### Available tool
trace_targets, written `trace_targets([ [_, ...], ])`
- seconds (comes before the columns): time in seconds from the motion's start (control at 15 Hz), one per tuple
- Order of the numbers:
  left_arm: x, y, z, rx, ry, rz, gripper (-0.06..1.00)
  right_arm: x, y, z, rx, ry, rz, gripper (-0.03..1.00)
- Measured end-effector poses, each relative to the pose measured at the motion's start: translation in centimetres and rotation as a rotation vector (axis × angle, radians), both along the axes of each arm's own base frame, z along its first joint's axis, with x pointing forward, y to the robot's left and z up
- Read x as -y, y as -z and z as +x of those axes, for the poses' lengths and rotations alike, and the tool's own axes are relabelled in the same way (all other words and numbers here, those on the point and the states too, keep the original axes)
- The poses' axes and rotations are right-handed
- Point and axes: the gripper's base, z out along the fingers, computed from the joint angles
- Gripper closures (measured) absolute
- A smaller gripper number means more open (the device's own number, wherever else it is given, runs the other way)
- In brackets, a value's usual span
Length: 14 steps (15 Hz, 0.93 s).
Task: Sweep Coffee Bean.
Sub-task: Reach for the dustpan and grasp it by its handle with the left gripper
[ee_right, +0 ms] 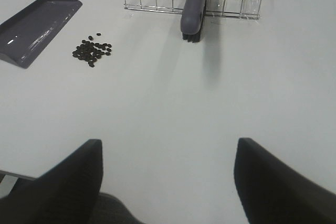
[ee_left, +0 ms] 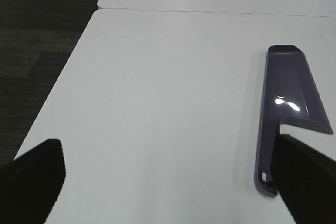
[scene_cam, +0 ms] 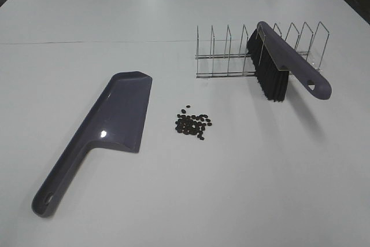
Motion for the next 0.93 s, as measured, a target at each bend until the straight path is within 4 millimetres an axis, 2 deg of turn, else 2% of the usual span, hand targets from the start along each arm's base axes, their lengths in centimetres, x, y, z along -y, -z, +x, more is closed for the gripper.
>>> trace_targets([
  [0.8, -0.1, 0.0, 0.0, -0.003, -0.006, 0.006, -0.05, 0.0, 0.0, 0.0, 0.0, 0.0, 0.0, 0.34],
  [0.93, -0.2, -0.1, 1.2, -0.087, -0.005, 0.0, -0.05, 0.0, 0.0, 0.0, 0.0, 0.0, 0.0, 0.34],
])
